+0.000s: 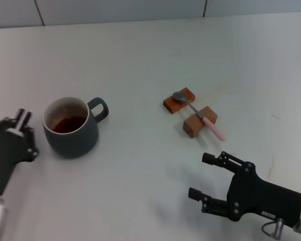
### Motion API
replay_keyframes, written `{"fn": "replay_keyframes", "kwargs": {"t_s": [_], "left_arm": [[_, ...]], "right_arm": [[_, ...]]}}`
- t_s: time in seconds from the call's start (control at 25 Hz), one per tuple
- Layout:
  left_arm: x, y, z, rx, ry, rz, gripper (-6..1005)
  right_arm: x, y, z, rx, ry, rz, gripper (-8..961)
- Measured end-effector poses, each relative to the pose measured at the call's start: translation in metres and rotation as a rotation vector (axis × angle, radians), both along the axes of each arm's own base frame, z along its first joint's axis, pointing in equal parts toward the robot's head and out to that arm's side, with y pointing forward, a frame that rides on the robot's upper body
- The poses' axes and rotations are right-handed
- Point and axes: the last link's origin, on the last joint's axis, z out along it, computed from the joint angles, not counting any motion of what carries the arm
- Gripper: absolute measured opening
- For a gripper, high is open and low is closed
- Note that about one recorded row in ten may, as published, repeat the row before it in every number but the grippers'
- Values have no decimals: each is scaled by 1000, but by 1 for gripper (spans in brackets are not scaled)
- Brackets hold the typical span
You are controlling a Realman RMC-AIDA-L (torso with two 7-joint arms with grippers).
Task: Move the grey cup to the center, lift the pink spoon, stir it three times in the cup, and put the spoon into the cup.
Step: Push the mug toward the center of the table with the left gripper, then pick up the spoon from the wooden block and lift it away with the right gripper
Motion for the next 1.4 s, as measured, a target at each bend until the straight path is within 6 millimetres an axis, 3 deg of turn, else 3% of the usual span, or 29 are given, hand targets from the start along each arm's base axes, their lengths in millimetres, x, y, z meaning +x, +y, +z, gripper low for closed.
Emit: {"fn": "replay_keyframes", "kwargs": {"t_s": [0.16, 0.4, 0.84, 0.96, 1.08, 1.32, 1.4], "left_arm": [[12, 6, -14, -52, 31, -32, 111], [27, 8, -30, -114, 37, -75, -2], [63, 14, -61, -252, -34, -124, 57], [65, 11, -53, -236, -148, -124, 73], [48, -1, -21, -189, -383, -119, 89], [30, -19, -4, -296, -420, -187, 121], [29, -27, -3, -338, -394, -230, 193]], "right_arm": [[0, 0, 0, 0, -2, -1, 831], [1, 0, -1, 0, -6, -6, 830], [1, 1, -1, 0, -5, -4, 830], [0, 1, 2, 18, 36, -43, 830], [1, 4, 12, 42, 128, -131, 831], [5, 19, 22, -2, 279, -327, 831], [10, 26, 26, -27, 334, -424, 830]]}}
